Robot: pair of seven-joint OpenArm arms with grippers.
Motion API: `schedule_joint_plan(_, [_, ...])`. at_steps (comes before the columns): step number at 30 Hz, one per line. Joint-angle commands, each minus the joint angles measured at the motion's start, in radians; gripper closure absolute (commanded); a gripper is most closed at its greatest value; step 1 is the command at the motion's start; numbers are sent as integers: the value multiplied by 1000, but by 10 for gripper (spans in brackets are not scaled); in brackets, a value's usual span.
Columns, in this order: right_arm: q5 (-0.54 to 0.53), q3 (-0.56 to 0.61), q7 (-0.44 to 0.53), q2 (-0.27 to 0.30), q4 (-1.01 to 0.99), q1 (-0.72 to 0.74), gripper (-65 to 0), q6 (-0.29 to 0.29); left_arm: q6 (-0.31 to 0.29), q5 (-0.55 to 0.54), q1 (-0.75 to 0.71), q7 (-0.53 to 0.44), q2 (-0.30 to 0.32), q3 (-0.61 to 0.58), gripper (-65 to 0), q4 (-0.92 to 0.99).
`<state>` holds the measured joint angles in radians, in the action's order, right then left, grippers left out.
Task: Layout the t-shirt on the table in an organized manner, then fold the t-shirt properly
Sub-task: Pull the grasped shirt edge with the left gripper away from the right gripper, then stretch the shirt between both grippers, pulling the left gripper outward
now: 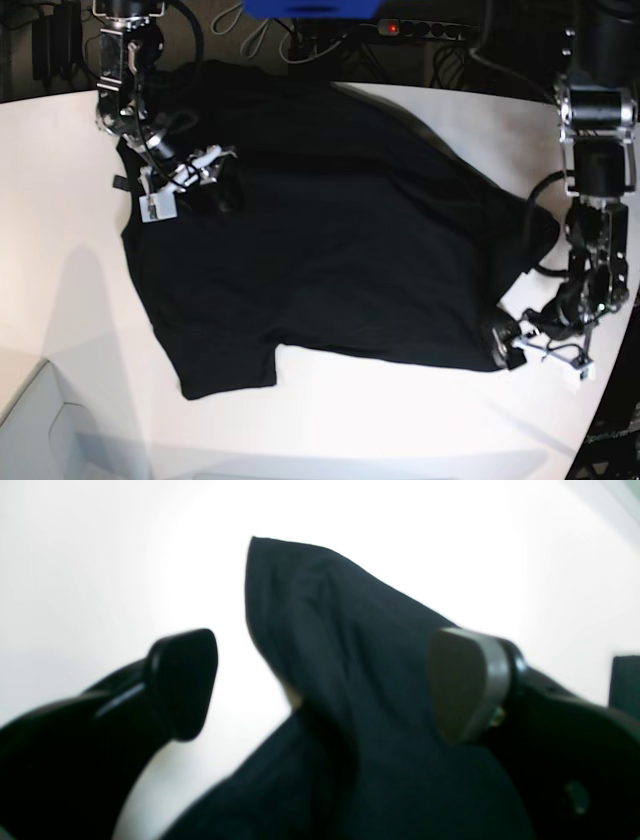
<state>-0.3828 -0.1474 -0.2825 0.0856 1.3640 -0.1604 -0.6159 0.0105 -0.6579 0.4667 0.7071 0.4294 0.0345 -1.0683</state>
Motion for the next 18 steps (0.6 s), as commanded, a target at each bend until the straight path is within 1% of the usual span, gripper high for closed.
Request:
schedule_joint_plan(1, [-8,-1,2,7,13,6,-377,-11,-1,-26,-21,0,15,11,-650,-71])
schedule_joint_plan(2, [-8,-1,2,7,13,6,-377,-11,-1,-41,-73,6,24,40,-650,-131])
schedule_joint_plan(5, [-8,-1,2,7,13,6,-377,-11,-1,-47,-228,0,21,147,-650,-257])
schedule_joint_plan(8, [-8,-1,2,9,13,11,-377,-11,-5,-49,-319,0,-8,265,-650,-270])
schedule_joint_plan(11, [-8,-1,2,9,13,9,-377,-11,-8,-49,-379,0,-17,362,-650,-264])
schedule_joint_plan(13, [-8,-1,2,9,13,9,-377,-11,-8,-47,-400,0,-17,364,-650,-264])
schedule_joint_plan(18, [-8,-1,2,9,13,14,-377,-11,-8,-47,-397,0,-17,318,-650,-224])
